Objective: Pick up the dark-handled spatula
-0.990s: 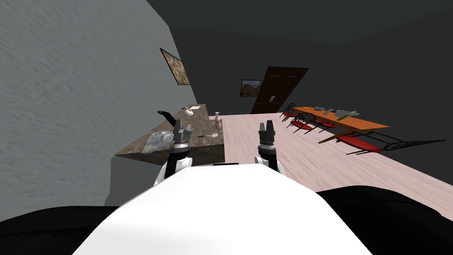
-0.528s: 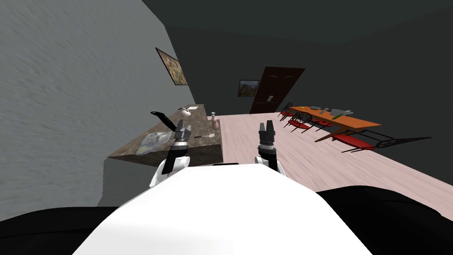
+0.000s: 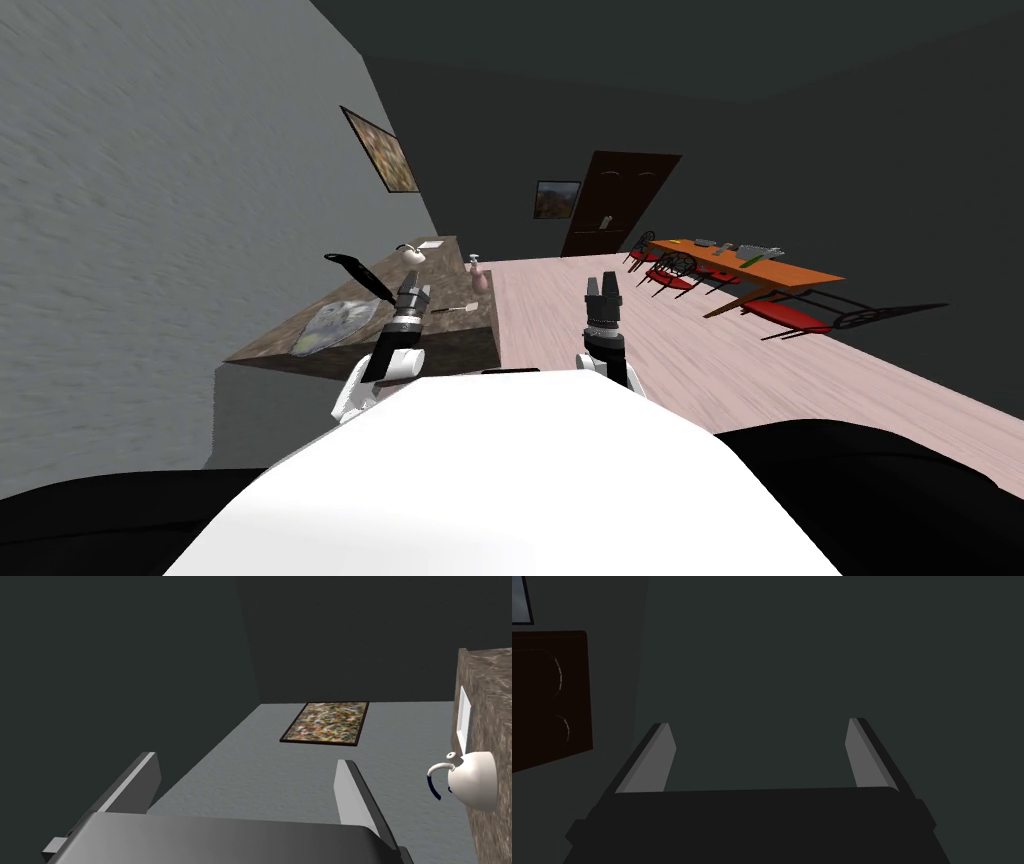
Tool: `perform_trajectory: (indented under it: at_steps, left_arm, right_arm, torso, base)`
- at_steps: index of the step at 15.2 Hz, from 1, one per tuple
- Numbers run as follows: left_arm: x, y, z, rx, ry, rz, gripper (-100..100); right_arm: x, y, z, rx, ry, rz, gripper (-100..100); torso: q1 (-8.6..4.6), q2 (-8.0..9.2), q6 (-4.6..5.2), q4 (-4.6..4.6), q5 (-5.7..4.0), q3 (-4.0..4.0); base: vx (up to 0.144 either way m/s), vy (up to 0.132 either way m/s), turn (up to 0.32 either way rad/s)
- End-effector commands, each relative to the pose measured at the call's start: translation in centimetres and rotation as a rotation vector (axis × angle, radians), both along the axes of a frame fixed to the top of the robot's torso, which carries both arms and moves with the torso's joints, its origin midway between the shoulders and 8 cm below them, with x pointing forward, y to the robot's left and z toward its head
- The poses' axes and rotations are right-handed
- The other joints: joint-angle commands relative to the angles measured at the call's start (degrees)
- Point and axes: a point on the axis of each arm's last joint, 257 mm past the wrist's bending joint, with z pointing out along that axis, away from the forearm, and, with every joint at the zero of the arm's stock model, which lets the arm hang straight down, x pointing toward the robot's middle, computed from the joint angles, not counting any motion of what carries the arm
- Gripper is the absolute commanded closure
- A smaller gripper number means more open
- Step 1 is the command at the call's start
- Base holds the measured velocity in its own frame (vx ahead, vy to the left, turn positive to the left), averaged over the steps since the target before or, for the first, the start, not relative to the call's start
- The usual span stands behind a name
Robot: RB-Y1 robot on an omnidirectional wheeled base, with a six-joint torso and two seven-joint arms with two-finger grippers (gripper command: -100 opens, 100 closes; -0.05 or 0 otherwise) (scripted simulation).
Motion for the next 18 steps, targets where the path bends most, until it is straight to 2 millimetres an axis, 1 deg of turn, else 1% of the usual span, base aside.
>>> perform_trajectory:
  at_steps: [1,2,4,5,8,9,11,12,13,15,16,18]
  left_arm:
    - [0.4,0.5,-1.0,0.0,0.042,0.015,-100]
    - [0.9,1.3,-1.3,0.013,0.062,0.032,-100]
    - [1.1,1.6,-2.1,0.008,0.098,0.042,-100]
    - [1.5,2.5,-2.2,0.021,0.113,0.058,-100]
    - [1.7,2.9,-3.3,0.014,0.157,0.071,-100]
    - [2.1,4.0,-3.7,0.025,0.183,0.092,-100]
    - [2.2,4.3,-4.6,0.019,0.219,0.102,-100]
    - [2.2,4.3,-4.6,0.019,0.219,0.102,-100]
    - [2.5,5.4,-5.0,0.029,0.246,0.125,-100]
    - [2.6,5.8,-6.0,0.023,0.283,0.136,-100]
    - [2.8,6.8,-6.1,0.033,0.299,0.156,-100]
    - [2.8,7.2,-7.1,0.027,0.337,0.167,-100]
  right_arm:
    - [0.0,0.0,0.0,0.0,0.0,0.0,0]
    - [0.0,0.0,0.0,0.0,0.0,0.0,0]
    - [0.0,0.0,0.0,0.0,0.0,0.0,0]
    - [0.0,0.0,0.0,0.0,0.0,0.0,0]
    - [0.0,0.0,0.0,0.0,0.0,0.0,0]
    - [0.0,0.0,0.0,0.0,0.0,0.0,0]
    - [0.0,0.0,0.0,0.0,0.0,0.0,0]
    - [0.0,0.0,0.0,0.0,0.0,0.0,0]
    - [0.0,0.0,0.0,0.0,0.0,0.0,0]
    - [0.0,0.0,0.0,0.0,0.0,0.0,0]
    - [0.0,0.0,0.0,0.0,0.0,0.0,0]
    - [0.0,0.0,0.0,0.0,0.0,0.0,0]
  torso:
    - [0.0,0.0,0.0,0.0,0.0,0.0]
    - [0.02,0.0,-0.01,0.0,0.0,0.0]
    - [-0.04,-0.01,0.0,0.0,-0.01,-0.01]
    - [0.01,-0.01,-0.01,0.0,0.0,-0.01]
    - [-0.01,-0.03,-0.01,-0.01,-0.01,-0.02]
    - [0.06,-0.01,-0.01,-0.01,0.01,-0.01]
    - [0.01,-0.04,0.0,-0.01,0.0,-0.03]
    - [0.03,-0.03,-0.01,-0.01,0.0,-0.02]
    - [0.09,-0.01,-0.01,0.0,0.02,-0.01]
    - [0.02,-0.06,0.0,-0.01,0.01,-0.03]
    - [0.04,-0.05,-0.01,-0.01,0.01,-0.03]
    - [-0.05,-0.07,0.0,-0.02,-0.01,-0.04]
  base:
    - [0.008,-0.058,-0.014]
    - [0.01,-0.081,-0.044]
    - [0.01,-0.068,-0.029]
    - [0.014,-0.062,-0.045]
    - [0.014,-0.062,-0.02]
    - [0.019,-0.062,-0.039]
    - [0.017,-0.064,-0.033]
    - [0.008,-0.033,0.0]
    - [0.023,-0.053,-0.045]
    - [0.024,-0.064,-0.036]
    - [0.026,-0.076,-0.049]
    - [0.022,-0.074,-0.029]
